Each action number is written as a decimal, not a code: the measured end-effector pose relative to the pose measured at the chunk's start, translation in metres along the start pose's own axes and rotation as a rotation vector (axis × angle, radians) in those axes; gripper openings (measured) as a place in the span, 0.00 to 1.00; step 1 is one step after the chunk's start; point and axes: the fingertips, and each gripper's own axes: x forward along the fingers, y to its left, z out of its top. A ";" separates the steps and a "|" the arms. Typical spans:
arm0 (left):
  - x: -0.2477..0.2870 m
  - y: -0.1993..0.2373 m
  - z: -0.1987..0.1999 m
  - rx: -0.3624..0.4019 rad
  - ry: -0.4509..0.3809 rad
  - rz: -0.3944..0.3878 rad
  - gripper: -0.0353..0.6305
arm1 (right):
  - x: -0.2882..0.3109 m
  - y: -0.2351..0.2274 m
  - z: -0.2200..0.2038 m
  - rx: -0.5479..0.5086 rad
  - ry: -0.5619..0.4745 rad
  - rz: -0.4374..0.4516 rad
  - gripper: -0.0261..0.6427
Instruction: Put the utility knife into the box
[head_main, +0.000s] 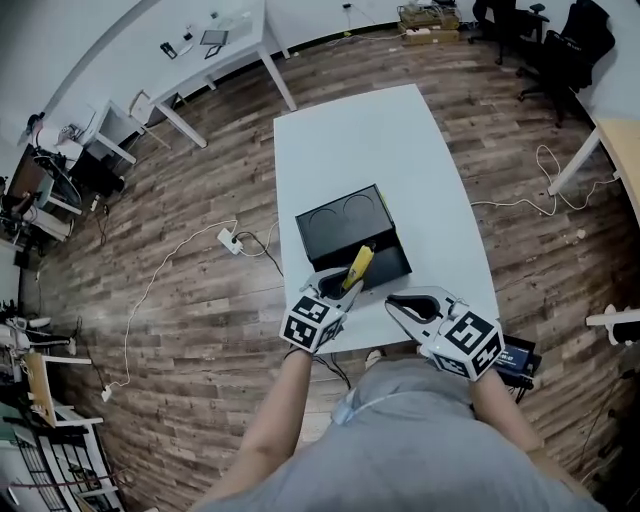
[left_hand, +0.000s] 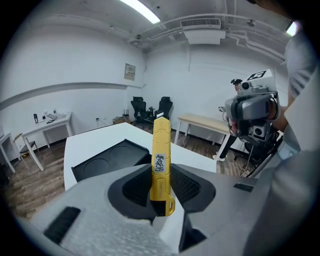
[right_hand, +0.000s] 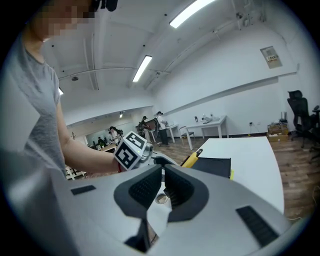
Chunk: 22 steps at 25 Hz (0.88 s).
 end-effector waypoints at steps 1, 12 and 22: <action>0.006 0.003 -0.005 0.007 0.023 -0.004 0.24 | -0.001 -0.001 -0.001 0.004 -0.002 -0.005 0.08; 0.065 0.022 -0.050 0.079 0.269 -0.062 0.24 | -0.014 -0.015 -0.010 0.053 -0.018 -0.057 0.09; 0.093 0.031 -0.078 0.091 0.458 -0.067 0.24 | -0.013 -0.022 -0.015 0.068 -0.004 -0.049 0.08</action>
